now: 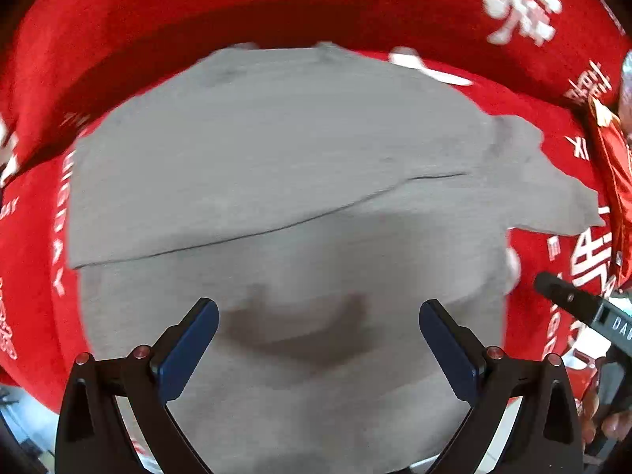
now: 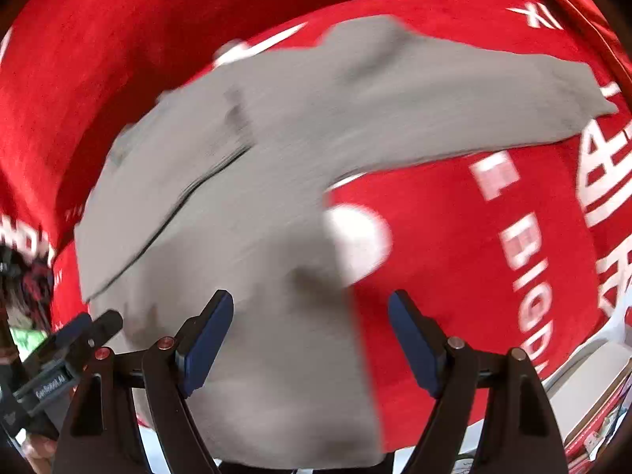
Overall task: Fold small clothes
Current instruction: 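Grasp the other sleeve cuff with the right gripper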
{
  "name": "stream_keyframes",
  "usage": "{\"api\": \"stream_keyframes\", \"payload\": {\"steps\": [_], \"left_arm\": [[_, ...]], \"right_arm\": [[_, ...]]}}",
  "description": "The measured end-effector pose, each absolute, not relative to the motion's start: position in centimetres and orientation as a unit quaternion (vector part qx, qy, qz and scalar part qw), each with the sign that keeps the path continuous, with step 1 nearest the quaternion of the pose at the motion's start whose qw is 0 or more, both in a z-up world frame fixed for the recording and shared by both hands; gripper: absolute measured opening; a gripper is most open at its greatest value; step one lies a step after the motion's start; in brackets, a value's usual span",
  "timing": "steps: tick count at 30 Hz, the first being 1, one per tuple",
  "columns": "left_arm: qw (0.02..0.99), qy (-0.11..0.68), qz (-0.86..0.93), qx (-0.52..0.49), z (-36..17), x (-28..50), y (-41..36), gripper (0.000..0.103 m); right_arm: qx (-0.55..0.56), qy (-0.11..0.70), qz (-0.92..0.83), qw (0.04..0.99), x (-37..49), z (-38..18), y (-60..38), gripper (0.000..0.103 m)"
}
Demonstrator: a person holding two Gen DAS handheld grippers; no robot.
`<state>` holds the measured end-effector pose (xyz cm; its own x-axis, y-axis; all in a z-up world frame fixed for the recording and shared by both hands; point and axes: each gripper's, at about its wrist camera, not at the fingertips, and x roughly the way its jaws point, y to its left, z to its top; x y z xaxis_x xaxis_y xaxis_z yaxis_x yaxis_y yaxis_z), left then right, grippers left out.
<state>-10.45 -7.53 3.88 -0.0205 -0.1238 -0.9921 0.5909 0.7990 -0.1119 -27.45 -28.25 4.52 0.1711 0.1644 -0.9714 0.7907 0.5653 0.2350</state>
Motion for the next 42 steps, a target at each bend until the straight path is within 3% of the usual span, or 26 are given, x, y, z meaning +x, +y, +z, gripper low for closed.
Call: {"api": "stream_keyframes", "payload": {"steps": [15,35,36,38,41,42], "left_arm": [[0.691,0.644,-0.256,0.205,3.0,-11.3,-17.1,0.102],[0.676,0.650,-0.226,0.263,0.5,-12.3,-19.8,0.102],[0.677,0.649,-0.226,0.265,0.5,-12.4,-19.9,0.102],[0.676,0.648,-0.227,0.266,0.4,-12.3,-20.0,0.102],[0.676,0.648,-0.230,0.265,0.4,-12.5,-20.2,0.102],[0.676,0.648,-0.230,0.265,0.5,-12.5,-20.2,0.102]], "right_arm": [[0.619,0.347,-0.372,0.599,-42.7,0.9,-45.7,0.083],[0.713,0.264,-0.349,0.548,-44.1,-4.9,-49.6,0.083],[0.716,0.263,-0.347,0.545,-44.0,-5.1,-49.6,0.081],[0.721,0.263,-0.348,0.538,-43.9,-5.4,-49.7,0.064],[0.738,0.248,-0.338,0.529,-43.9,-6.0,-49.8,0.026],[0.750,0.235,-0.326,0.526,-44.0,-6.2,-49.7,0.010]]}}
